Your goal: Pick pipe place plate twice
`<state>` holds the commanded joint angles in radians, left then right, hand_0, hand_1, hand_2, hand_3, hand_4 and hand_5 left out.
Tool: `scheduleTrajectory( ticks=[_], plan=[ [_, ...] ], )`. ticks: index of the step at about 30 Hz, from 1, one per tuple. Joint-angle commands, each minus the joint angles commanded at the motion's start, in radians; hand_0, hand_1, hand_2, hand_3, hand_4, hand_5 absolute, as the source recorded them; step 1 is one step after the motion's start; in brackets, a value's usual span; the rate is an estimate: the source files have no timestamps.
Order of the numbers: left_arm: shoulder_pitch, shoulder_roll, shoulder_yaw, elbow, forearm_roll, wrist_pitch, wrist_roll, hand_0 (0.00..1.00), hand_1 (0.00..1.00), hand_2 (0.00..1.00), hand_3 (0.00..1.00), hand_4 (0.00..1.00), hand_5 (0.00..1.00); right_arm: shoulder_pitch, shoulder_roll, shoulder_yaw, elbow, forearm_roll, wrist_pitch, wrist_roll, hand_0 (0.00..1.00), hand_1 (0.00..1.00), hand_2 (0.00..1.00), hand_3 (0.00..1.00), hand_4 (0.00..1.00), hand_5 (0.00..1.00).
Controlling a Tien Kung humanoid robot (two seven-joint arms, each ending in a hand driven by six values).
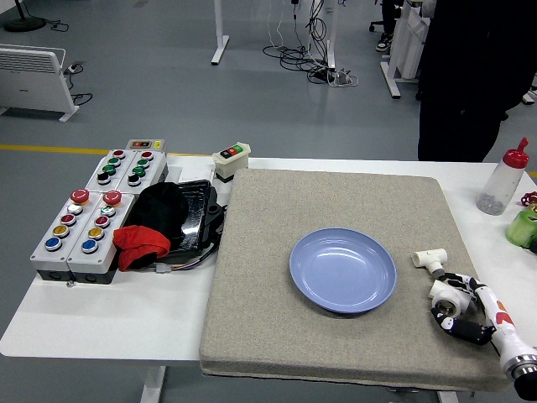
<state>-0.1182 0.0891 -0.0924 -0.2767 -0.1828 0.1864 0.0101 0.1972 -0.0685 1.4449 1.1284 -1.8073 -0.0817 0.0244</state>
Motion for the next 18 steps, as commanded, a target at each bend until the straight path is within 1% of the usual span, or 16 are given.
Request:
scheduleTrajectory(
  ticks=[5,6,11,12,14,17,18],
  plan=[
    [0.000,0.000,0.001,0.000,-0.002,0.000,-0.001,0.692,0.646,0.675,0.614,0.248,0.998,0.008,-0.002,-0.009,0.000,-0.030,-0.003,0.004,0.380,0.512,0.569,0.673,0.631,0.120],
    [0.000,0.000,0.002,0.000,-0.002,0.000,-0.001,0.692,0.646,0.675,0.614,0.248,0.998,0.008,-0.004,-0.010,0.004,-0.034,-0.006,0.005,0.251,0.410,0.524,0.607,0.578,0.093],
    [-0.001,0.000,0.005,0.000,-0.007,-0.001,-0.003,0.692,0.646,0.675,0.614,0.248,0.998,0.003,-0.014,-0.013,0.038,-0.038,-0.024,0.007,0.251,0.410,0.524,0.607,0.578,0.093],
    [-0.001,0.000,0.005,0.000,-0.008,-0.001,-0.003,0.692,0.646,0.675,0.614,0.248,0.998,0.003,-0.014,-0.013,0.040,-0.038,-0.025,0.007,0.222,0.398,0.522,0.588,0.538,0.069],
    [-0.001,0.000,0.003,0.000,-0.005,-0.001,-0.002,0.692,0.646,0.675,0.614,0.248,0.998,0.005,-0.020,-0.017,0.079,-0.047,-0.049,0.014,0.222,0.398,0.522,0.588,0.538,0.069],
    [-0.001,0.000,0.004,0.000,-0.006,-0.001,-0.003,0.692,0.646,0.675,0.614,0.248,0.998,0.010,-0.026,-0.030,0.113,-0.040,-0.070,0.019,0.222,0.398,0.522,0.588,0.538,0.069],
    [-0.001,0.000,0.004,0.000,-0.006,-0.001,-0.003,0.692,0.646,0.675,0.614,0.247,0.998,0.016,-0.031,-0.046,0.129,-0.036,-0.074,0.020,0.227,0.403,0.520,0.584,0.525,0.069]
  ],
)
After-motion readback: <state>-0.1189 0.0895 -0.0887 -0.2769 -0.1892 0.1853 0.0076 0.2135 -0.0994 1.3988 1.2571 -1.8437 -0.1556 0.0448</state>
